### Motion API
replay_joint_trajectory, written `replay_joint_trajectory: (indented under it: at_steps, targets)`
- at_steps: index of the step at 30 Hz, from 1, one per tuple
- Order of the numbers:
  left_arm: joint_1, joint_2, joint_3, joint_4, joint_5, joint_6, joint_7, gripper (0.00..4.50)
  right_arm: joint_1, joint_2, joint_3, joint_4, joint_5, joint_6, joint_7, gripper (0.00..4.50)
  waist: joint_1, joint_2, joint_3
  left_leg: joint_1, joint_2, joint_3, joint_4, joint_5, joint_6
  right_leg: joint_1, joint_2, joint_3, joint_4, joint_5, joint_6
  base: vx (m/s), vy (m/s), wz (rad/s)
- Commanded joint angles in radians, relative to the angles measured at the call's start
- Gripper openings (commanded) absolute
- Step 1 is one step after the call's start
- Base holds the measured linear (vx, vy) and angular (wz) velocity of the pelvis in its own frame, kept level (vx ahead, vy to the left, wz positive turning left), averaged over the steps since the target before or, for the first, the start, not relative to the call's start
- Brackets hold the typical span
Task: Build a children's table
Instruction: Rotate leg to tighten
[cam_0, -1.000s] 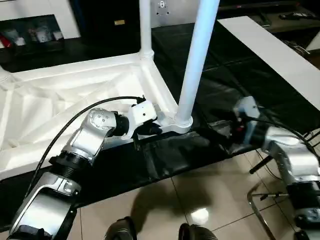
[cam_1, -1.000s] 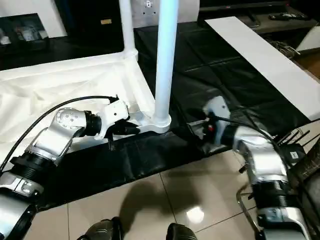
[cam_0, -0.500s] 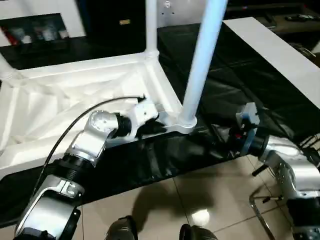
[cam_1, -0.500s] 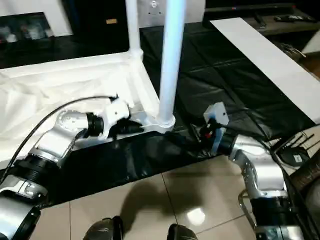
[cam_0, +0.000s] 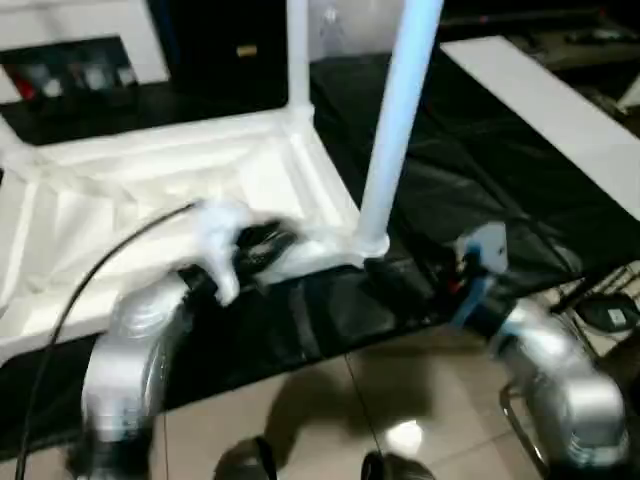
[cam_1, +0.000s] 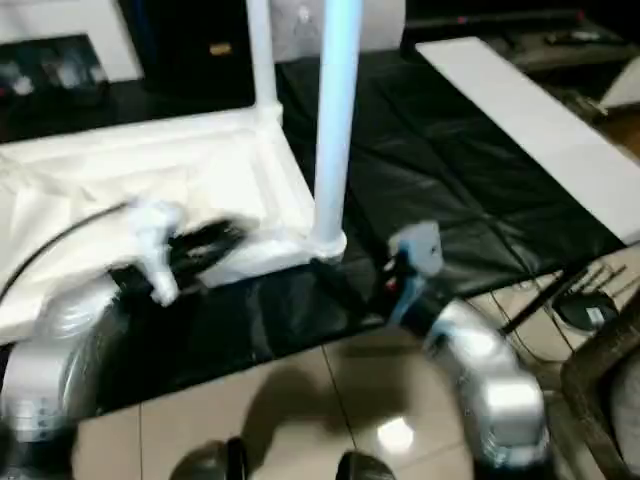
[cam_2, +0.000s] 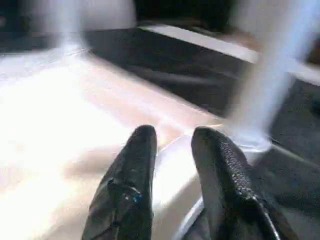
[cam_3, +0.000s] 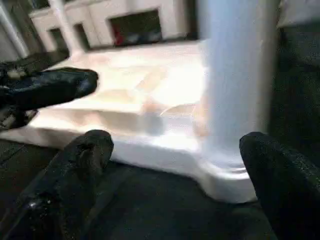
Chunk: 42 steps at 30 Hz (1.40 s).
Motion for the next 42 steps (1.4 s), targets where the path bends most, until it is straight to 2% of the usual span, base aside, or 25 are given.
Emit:
replay_joint_trajectory:
  at_steps: [1, 2, 3, 4, 5, 6, 7, 8, 9, 10, 11, 12, 13, 14, 15, 16, 17, 18, 19, 21, 23, 24, 30, 33, 42]
  targets:
    - [0.019, -0.03, -0.007, -0.049, 0.034, -0.008, 0.09, 1.4, -0.027, 0.011, 0.026, 0.013, -0.019, -0.002, -0.029, 4.5, -0.012, 0.031, -0.067, 0.023, 0.088, -0.115, -0.12, -0.549, 0.051, 0.047, -0.027, 0.006, -0.023, -0.195, -0.217, 0.012, -0.062, 0.54]
    - [0.016, -0.043, -0.013, -0.05, 0.059, 0.011, 0.123, 1.4, -0.037, 0.019, 0.038, 0.03, -0.027, -0.008, -0.031, 4.5, -0.011, 0.035, -0.058, 0.013, 0.073, -0.13, -0.13, -0.62, 0.048, 0.052, -0.029, 0.002, -0.014, -0.215, -0.221, -0.032, -0.091, 0.5]
    - [0.016, -0.05, -0.018, -0.057, 0.075, 0.032, 0.152, 1.4, -0.041, 0.025, 0.048, 0.038, -0.033, -0.01, -0.035, 4.5, 0.002, 0.016, -0.052, -0.011, 0.013, -0.099, -0.102, -0.614, 0.014, 0.058, -0.07, 0.021, -0.051, -0.299, -0.218, -0.032, -0.091, 0.5]
    - [0.016, -0.051, -0.021, -0.061, 0.088, 0.047, 0.171, 1.4, -0.042, 0.03, 0.055, 0.04, -0.037, -0.012, -0.038, 4.5, 0.012, 0.002, -0.052, -0.014, -0.014, -0.084, -0.078, -0.552, 0.004, 0.064, -0.104, 0.021, -0.081, -0.417, -0.206, -0.034, -0.097, 0.53]
    - [0.018, -0.051, -0.024, -0.067, 0.097, 0.045, 0.191, 1.4, -0.044, 0.033, 0.065, 0.042, -0.044, -0.012, -0.044, 4.5, 0.037, -0.023, -0.047, -0.003, -0.022, -0.054, 0.048, -0.294, 0.059, 0.077, -0.233, 0.043, -0.177, -0.68, -0.146, -0.042, -0.084, 0.47]
    - [0.022, -0.05, -0.023, -0.075, 0.096, 0.048, 0.2, 1.4, -0.044, 0.031, 0.076, 0.041, -0.05, -0.014, -0.042, 4.5, 0.031, -0.028, -0.044, -0.031, -0.013, -0.063, 0.149, -0.09, 0.077, 0.089, -0.307, 0.052, -0.197, -0.701, -0.074, -0.042, -0.084, 0.47]
    - [0.028, -0.046, -0.02, -0.087, 0.111, 0.062, 0.216, 1.4, -0.044, 0.032, 0.082, 0.043, -0.056, -0.014, -0.047, 4.5, 0.038, -0.014, -0.04, -0.043, -0.011, -0.073, 0.167, -0.066, 0.069, 0.088, -0.319, 0.048, -0.19, -0.687, -0.036, -0.029, -0.027, 0.41]
    - [0.033, -0.042, -0.018, -0.095, 0.123, 0.065, 0.226, 1.4, -0.044, 0.033, 0.084, 0.044, -0.06, -0.015, -0.05, 4.5, 0.037, -0.02, -0.038, -0.062, 0.013, -0.084, 0.184, -0.139, 0.051, 0.107, -0.349, 0.049, -0.174, -0.617, -0.024, -0.008, 0.051, 0.38]
    - [0.041, -0.041, -0.015, -0.108, 0.125, 0.071, 0.232, 1.4, -0.045, 0.032, 0.085, 0.049, -0.066, -0.027, -0.055, 4.5, 0.045, -0.014, -0.049, -0.053, 0.027, -0.082, 0.158, -0.172, 0.05, 0.136, -0.325, 0.013, -0.157, -0.493, -0.092, -0.008, 0.051, 0.38]
    - [0.044, -0.041, -0.015, -0.112, 0.125, 0.072, 0.234, 1.4, -0.045, 0.032, 0.085, 0.051, -0.067, -0.032, -0.057, 4.5, 0.046, -0.008, -0.055, -0.044, 0.03, -0.079, 0.116, -0.151, 0.072, 0.148, -0.278, -0.018, -0.144, -0.416, -0.149, -0.006, 0.089, 0.46]
    - [0.05, -0.041, -0.011, -0.122, 0.127, 0.074, 0.247, 1.4, -0.047, 0.034, 0.081, 0.058, -0.067, -0.037, -0.068, 4.5, 0.034, 0.023, -0.071, -0.011, 0.017, -0.076, 0.026, -0.02, 0.176, 0.153, -0.146, -0.077, -0.093, -0.25, -0.228, 0.011, 0.135, 0.69]
    - [0.051, -0.041, -0.002, -0.128, 0.126, 0.08, 0.257, 1.4, -0.051, 0.038, 0.072, 0.065, -0.061, -0.045, -0.073, 4.5, 0.007, 0.083, -0.108, 0.16, 0.075, -0.109, 0.02, 0.217, 0.226, 0.001, 0.012, -0.036, 0.029, -0.11, -0.167, 0.011, 0.135, 0.69]
    - [0.051, -0.038, 0.007, -0.133, 0.126, 0.085, 0.265, 1.4, -0.055, 0.038, 0.066, 0.071, -0.058, -0.05, -0.076, 4.5, -0.013, 0.08, -0.1, 0.125, 0.097, -0.113, 0.006, 0.326, 0.215, 0.0, 0.02, -0.013, 0.056, -0.068, -0.135, 0.005, 0.152, 0.38]
    - [0.054, -0.036, 0.013, -0.138, 0.129, 0.087, 0.273, 1.4, -0.06, 0.035, 0.066, 0.074, -0.063, -0.051, -0.078, 4.5, 0.011, 0.077, -0.086, 0.075, 0.107, -0.092, -0.024, 0.269, 0.131, 0.002, 0.019, 0.01, 0.069, -0.044, -0.096, -0.027, 0.124, 0.06]
    - [0.057, -0.035, 0.017, -0.14, 0.132, 0.086, 0.28, 1.4, -0.063, 0.034, 0.067, 0.076, -0.066, -0.05, -0.08, 4.5, 0.01, 0.059, -0.089, 0.077, 0.1, -0.093, -0.028, 0.111, 0.092, 0.005, -0.002, 0.034, 0.052, -0.045, -0.087, -0.027, 0.124, 0.06]
    - [0.058, -0.034, 0.018, -0.141, 0.129, 0.09, 0.28, 1.6, -0.065, 0.034, 0.067, 0.077, -0.066, -0.05, -0.081, 4.5, 0.011, 0.05, -0.089, 0.081, 0.079, -0.084, -0.018, 0.036, 0.073, 0.007, -0.015, 0.045, 0.03, -0.028, -0.104, -0.048, 0.1, 0.13]
    - [0.063, -0.031, 0.022, -0.143, 0.118, 0.106, 0.28, 1.6, -0.073, 0.035, 0.064, 0.081, -0.064, -0.049, -0.086, 4.5, 0.017, 0.04, -0.082, 0.059, 0.042, -0.058, -0.016, -0.129, 0.029, 0.029, -0.047, 0.065, -0.008, -0.038, -0.151, -0.074, 0.063, 0.0]
    - [0.064, -0.03, 0.022, -0.143, 0.117, 0.107, 0.279, 1.6, -0.074, 0.035, 0.064, 0.082, -0.065, -0.05, -0.087, 4.5, 0.023, 0.038, -0.08, 0.044, 0.035, -0.049, -0.029, -0.272, -0.006, 0.048, -0.067, 0.076, -0.02, -0.122, -0.173, -0.074, 0.063, 0.0]
    - [0.067, -0.025, 0.019, -0.143, 0.111, 0.117, 0.271, 1.6, -0.081, 0.036, 0.063, 0.088, -0.07, -0.052, -0.093, 4.5, 0.022, 0.033, -0.078, 0.041, 0.034, -0.047, -0.034, -0.329, -0.019, 0.05, -0.072, 0.079, -0.027, -0.175, -0.17, -0.093, 0.021, -0.1]
    - [0.079, -0.005, 0.003, -0.152, 0.093, 0.129, 0.242, 1.88, -0.102, 0.042, 0.051, 0.114, -0.081, -0.058, -0.119, 4.5, 0.016, 0.03, -0.063, 0.048, 0.036, -0.046, -0.045, -0.528, -0.072, 0.031, -0.078, 0.088, -0.051, -0.409, -0.131, -0.091, -0.005, -0.07]
    - [0.091, 0.018, -0.011, -0.162, 0.084, 0.139, 0.22, 1.98, -0.125, 0.043, 0.043, 0.144, -0.091, -0.073, -0.141, 4.5, 0.006, 0.022, -0.057, 0.052, 0.03, -0.045, -0.051, -0.59, -0.085, 0.027, -0.081, 0.088, -0.069, -0.552, -0.087, -0.08, -0.02, -0.1]
    - [0.093, 0.022, -0.01, -0.162, 0.085, 0.138, 0.218, 2.06, -0.13, 0.037, 0.047, 0.149, -0.094, -0.081, -0.138, 4.5, 0.002, 0.019, -0.059, 0.055, 0.028, -0.043, -0.052, -0.576, -0.079, 0.029, -0.082, 0.089, -0.08, -0.59, -0.064, -0.078, -0.022, -0.12]
    - [0.101, 0.043, -0.016, -0.166, 0.072, 0.148, 0.198, 2.63, -0.133, 0.029, 0.065, 0.159, -0.109, -0.091, -0.139, 4.5, -0.003, 0.015, -0.064, 0.055, 0.031, -0.024, -0.06, -0.442, -0.025, 0.028, -0.072, 0.091, -0.092, -0.504, -0.088, -0.03, -0.015, -0.02]
    - [0.106, 0.05, -0.016, -0.17, 0.063, 0.145, 0.203, 2.79, -0.132, 0.027, 0.066, 0.164, -0.114, -0.095, -0.145, 4.5, -0.004, 0.015, -0.061, 0.061, 0.031, -0.021, -0.059, -0.457, -0.026, 0.022, -0.072, 0.088, -0.099, -0.561, -0.089, 0.0, 0.0, 0.0]
    - [0.132, 0.021, -0.036, -0.188, 0.106, 0.104, 0.273, 3.15, -0.046, 0.033, 0.074, 0.091, -0.097, -0.084, -0.158, 4.5, -0.009, 0.012, -0.055, 0.063, 0.036, -0.022, -0.069, -0.515, -0.04, 0.02, -0.068, 0.082, -0.105, -0.565, -0.068, 0.0, 0.0, 0.0]
